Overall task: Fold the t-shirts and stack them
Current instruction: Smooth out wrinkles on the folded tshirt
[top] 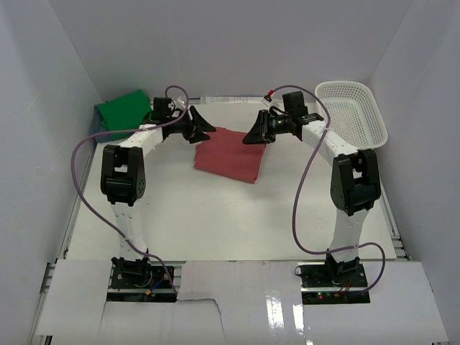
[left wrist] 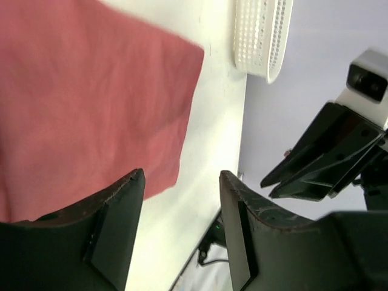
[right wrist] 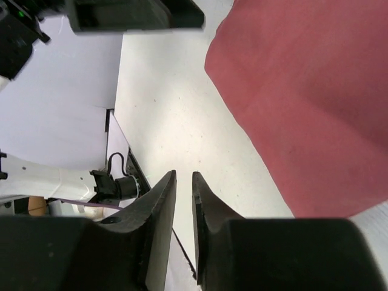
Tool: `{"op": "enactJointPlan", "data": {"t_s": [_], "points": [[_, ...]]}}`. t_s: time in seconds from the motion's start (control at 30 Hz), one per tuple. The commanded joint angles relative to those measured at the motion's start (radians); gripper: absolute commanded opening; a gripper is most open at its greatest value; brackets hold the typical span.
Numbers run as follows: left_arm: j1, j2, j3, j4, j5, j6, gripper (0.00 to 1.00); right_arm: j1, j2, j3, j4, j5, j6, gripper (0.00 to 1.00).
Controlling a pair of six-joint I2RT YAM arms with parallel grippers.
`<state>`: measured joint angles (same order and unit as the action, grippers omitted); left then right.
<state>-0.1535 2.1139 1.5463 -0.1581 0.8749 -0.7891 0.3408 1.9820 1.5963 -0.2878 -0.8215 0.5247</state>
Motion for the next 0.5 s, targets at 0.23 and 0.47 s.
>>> {"op": "enactJointPlan", "data": {"t_s": [0.23,0.47], "points": [[0.062,0.115,0.369,-0.451,-0.252,0.243,0.66,-0.059,-0.17,-0.108,-0.036,0.004,-0.077,0.56],[0.063,0.199,0.423,-0.537,-0.362,0.332,0.73,-0.085,-0.222,-0.119,-0.071,-0.008,-0.1,0.67]]}}
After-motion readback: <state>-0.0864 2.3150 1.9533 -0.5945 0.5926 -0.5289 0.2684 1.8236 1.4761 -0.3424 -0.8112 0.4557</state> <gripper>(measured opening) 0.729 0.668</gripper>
